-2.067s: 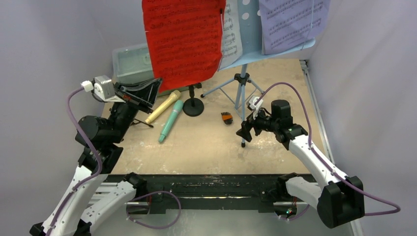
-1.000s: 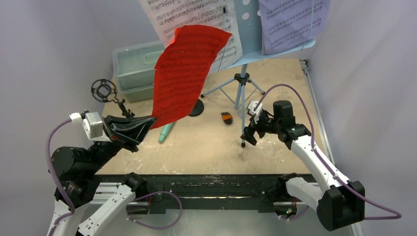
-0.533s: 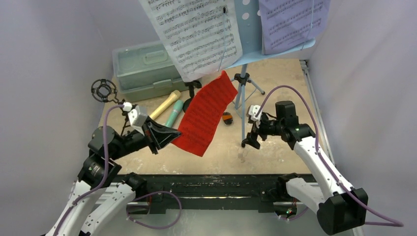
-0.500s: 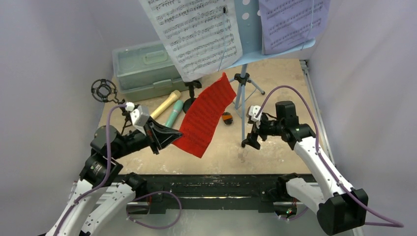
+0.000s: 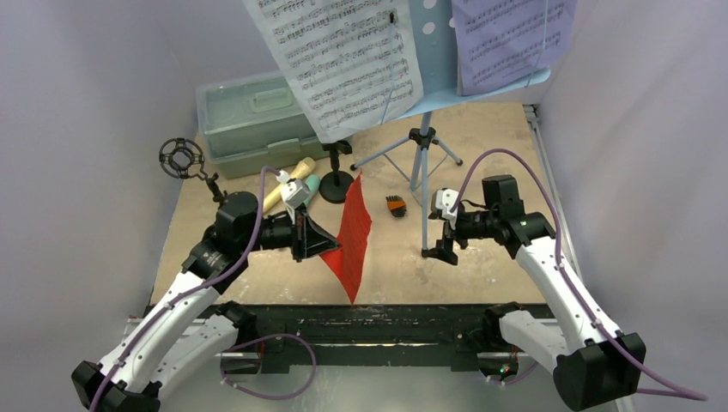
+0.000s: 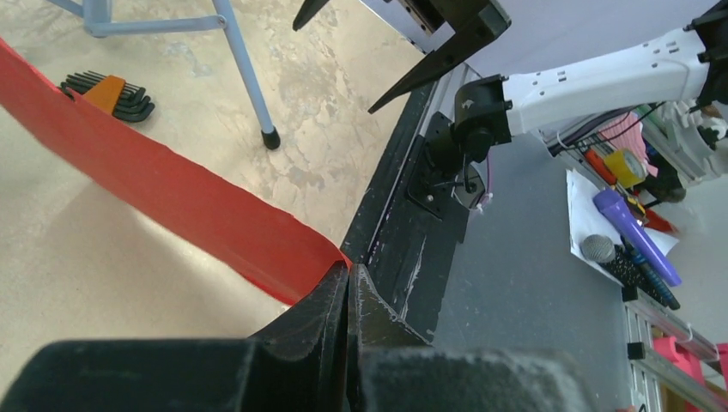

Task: Pack up the instrument practice props
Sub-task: Place the sheet music at the center of the board.

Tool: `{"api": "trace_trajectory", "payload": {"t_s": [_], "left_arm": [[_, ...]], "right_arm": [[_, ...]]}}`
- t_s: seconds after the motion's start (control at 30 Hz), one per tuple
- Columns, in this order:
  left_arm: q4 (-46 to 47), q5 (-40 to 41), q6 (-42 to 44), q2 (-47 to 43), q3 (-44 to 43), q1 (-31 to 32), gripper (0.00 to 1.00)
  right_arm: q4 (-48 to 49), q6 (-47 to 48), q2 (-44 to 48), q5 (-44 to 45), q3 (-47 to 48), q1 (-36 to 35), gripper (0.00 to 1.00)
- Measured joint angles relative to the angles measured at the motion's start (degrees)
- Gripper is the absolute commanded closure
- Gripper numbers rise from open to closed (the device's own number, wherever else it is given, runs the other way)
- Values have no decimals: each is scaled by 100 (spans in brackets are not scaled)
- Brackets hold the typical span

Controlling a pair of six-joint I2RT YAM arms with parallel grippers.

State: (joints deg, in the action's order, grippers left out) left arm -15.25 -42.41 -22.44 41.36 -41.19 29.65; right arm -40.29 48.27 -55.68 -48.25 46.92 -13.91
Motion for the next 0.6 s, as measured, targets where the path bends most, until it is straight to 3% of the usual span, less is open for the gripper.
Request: {"api": "trace_trajectory", "payload": {"t_s": [0.27,0.6], "left_arm": [[122,-409,127,264,85,70,100],[-39,-138,363,748,-125,1344,100]], "right_arm": [[-824,789,-79,-319,404,7,1],[-2236,2518,-398,-813,953,7,1]]}}
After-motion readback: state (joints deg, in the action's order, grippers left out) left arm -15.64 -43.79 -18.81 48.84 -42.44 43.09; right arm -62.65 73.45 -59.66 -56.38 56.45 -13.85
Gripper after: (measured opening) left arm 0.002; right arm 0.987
